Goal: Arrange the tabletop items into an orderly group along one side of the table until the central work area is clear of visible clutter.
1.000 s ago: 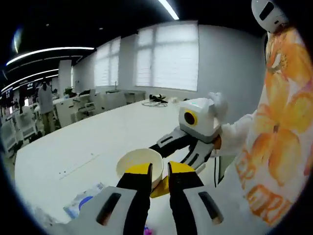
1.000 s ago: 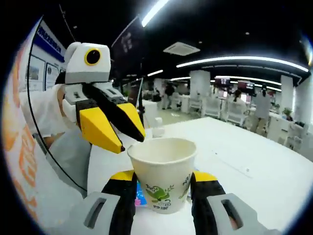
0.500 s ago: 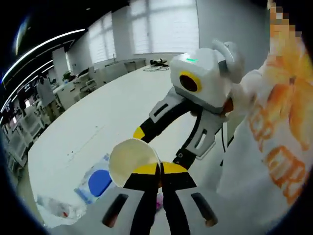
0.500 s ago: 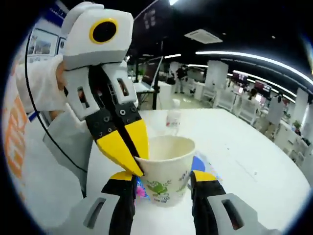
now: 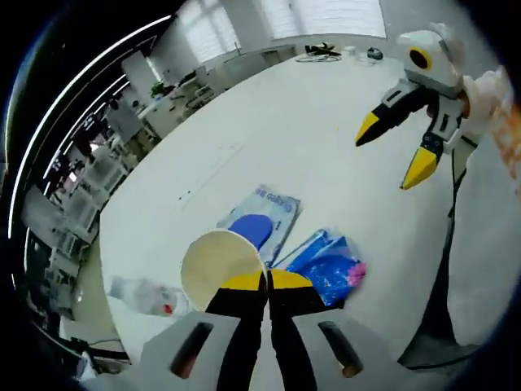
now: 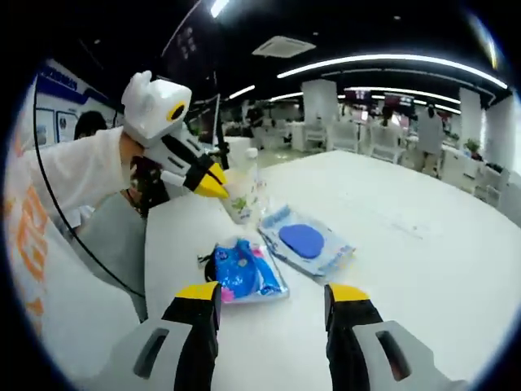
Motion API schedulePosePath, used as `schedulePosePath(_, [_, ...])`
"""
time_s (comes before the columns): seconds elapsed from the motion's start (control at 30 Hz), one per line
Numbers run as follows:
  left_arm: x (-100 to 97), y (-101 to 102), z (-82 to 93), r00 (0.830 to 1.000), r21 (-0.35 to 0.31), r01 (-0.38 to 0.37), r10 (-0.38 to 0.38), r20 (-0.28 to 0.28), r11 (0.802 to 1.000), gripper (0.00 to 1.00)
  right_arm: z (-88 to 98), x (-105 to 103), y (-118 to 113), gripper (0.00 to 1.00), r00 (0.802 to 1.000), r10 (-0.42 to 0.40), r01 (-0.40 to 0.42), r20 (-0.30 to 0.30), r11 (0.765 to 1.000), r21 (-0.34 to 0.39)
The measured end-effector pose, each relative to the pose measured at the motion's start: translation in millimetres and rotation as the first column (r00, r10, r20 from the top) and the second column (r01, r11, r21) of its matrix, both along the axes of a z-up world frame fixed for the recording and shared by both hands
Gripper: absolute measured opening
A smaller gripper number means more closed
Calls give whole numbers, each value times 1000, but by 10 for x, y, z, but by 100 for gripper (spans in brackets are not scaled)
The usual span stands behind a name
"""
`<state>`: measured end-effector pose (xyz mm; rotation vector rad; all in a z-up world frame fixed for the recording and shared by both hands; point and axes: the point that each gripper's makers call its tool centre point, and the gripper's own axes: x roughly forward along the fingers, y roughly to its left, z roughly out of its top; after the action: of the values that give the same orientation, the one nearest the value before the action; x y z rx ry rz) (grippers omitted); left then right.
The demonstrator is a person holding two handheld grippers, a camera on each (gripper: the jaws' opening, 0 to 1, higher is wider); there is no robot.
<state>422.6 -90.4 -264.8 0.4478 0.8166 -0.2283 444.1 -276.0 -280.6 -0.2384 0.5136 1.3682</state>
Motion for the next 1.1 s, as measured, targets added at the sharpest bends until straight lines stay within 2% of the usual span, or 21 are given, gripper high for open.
schedulePosePath(0.07, [85,211,-1,1000,15,-27,27,14,1000,0,-31,9,-37,51,1000,-15,15,-18,1000,-2])
schedulePosePath(0.13, [190,484,-9,995,-18,-90,90,53,996,0,-73,10,-65,51,999,-23,23,-30,1000,-11])
schedulePosePath(0.2, [243,573,-39,991,-44,-119,121,59,992,0,-103,19,-80,51,998,-34,34,-47,999,-13])
schedulePosePath(0.27, [277,687,-135,991,-20,-124,124,46,992,0,-97,14,-72,52,997,-43,43,-63,999,-7])
schedulePosePath(0.3, [287,785,-208,991,13,-129,129,33,991,0,-94,13,-66,52,997,-45,45,-65,999,-6])
schedulePosePath(0.37, [316,828,-251,990,13,-135,135,31,991,0,-84,8,-45,52,996,-46,46,-73,999,2])
schedulePosePath(0.47, [392,884,-370,987,-60,-156,158,32,986,0,-130,7,-16,52,991,-59,61,-117,998,9])
schedulePosePath(0.53, [408,899,-470,988,-33,-152,153,6,988,0,-174,6,-20,52,991,-58,59,-124,998,-1])
schedulePosePath(0.63, [453,918,-570,987,-41,-163,162,-15,986,0,-216,2,-35,50,989,-59,58,-134,998,-14])
schedulePosePath(0.73, [491,944,-643,985,-57,-174,173,-25,983,0,-205,16,-20,51,977,-90,93,-193,996,8])
schedulePosePath(0.87, [502,938,-725,982,-72,-183,179,-58,980,0,-248,63,-28,51,978,-97,98,-186,995,-6])
schedulePosePath(1.0, [489,893,-792,977,-100,-204,196,-77,974,0,-274,111,-30,51,967,-118,122,-224,993,1])
schedulePosePath(1.1, [456,898,-894,974,-95,-210,200,-107,973,0,-264,113,-25,51,968,-118,121,-220,993,0])
